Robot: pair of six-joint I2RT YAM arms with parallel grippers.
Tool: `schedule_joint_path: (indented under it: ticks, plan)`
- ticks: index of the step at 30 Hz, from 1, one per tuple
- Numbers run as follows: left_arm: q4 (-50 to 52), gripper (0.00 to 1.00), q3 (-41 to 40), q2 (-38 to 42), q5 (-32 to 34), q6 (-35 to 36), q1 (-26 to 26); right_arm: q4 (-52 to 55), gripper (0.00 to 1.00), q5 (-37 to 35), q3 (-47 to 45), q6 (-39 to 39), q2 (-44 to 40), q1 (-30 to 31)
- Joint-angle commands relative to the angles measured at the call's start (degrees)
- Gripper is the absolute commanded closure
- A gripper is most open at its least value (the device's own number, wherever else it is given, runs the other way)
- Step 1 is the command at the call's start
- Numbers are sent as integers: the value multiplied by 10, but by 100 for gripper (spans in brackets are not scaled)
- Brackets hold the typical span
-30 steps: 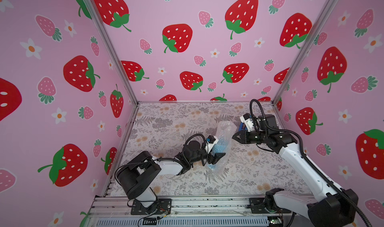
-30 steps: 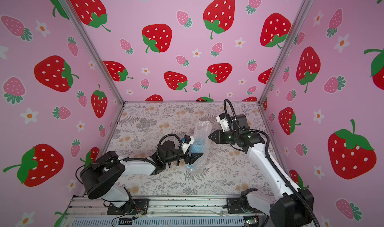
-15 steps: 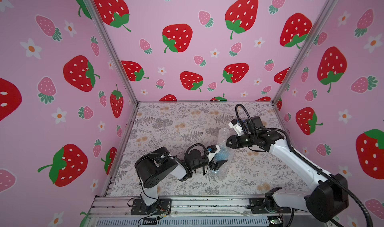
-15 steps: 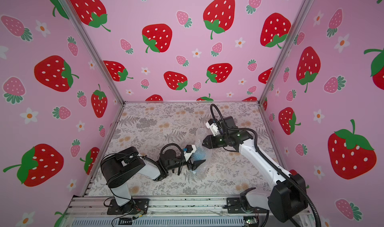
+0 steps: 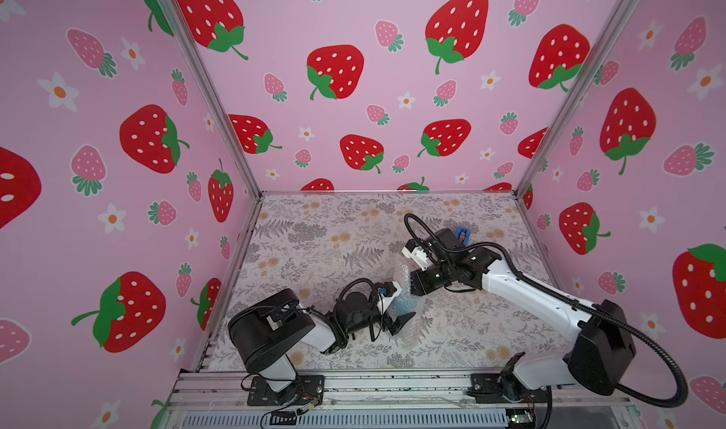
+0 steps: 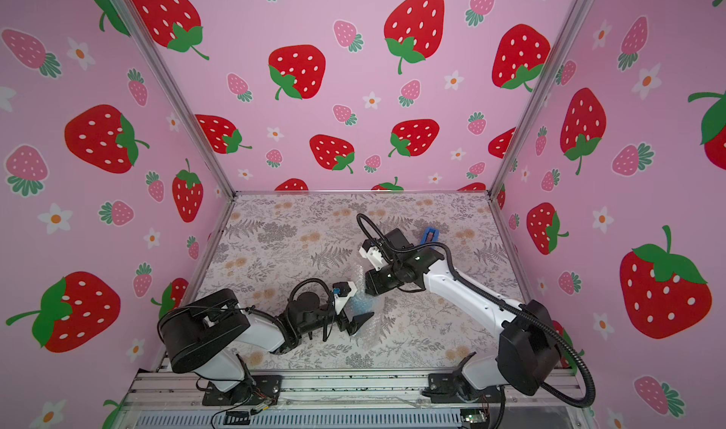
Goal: Wrap wine glasses in bubble wrap
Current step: Place the bubble wrap at the center of the board.
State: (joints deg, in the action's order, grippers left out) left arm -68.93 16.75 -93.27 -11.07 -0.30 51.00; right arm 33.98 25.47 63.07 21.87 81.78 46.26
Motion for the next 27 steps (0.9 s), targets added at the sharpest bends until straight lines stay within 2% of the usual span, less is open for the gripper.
schedule_joint_path:
  ticks: [1,7,9,13,19,22,27]
  plan:
    - [-8,1,-34,30,29,-10,-1,34,72,-37,10,6,23,24]
    - [105,1,-39,93,14,-15,0,37,72,-46,28,10,43,47]
    - [124,9,-30,100,5,-14,1,28,72,-38,30,15,41,47]
    - [122,19,-10,100,5,-21,0,17,73,-25,35,29,32,47]
    - [48,27,52,33,-14,-47,1,33,73,-29,40,44,1,47]
    - [-20,27,87,-25,-26,-58,2,55,73,-49,42,44,-23,45]
    - [-62,24,156,-112,-29,-62,2,80,73,-83,30,36,-52,28]
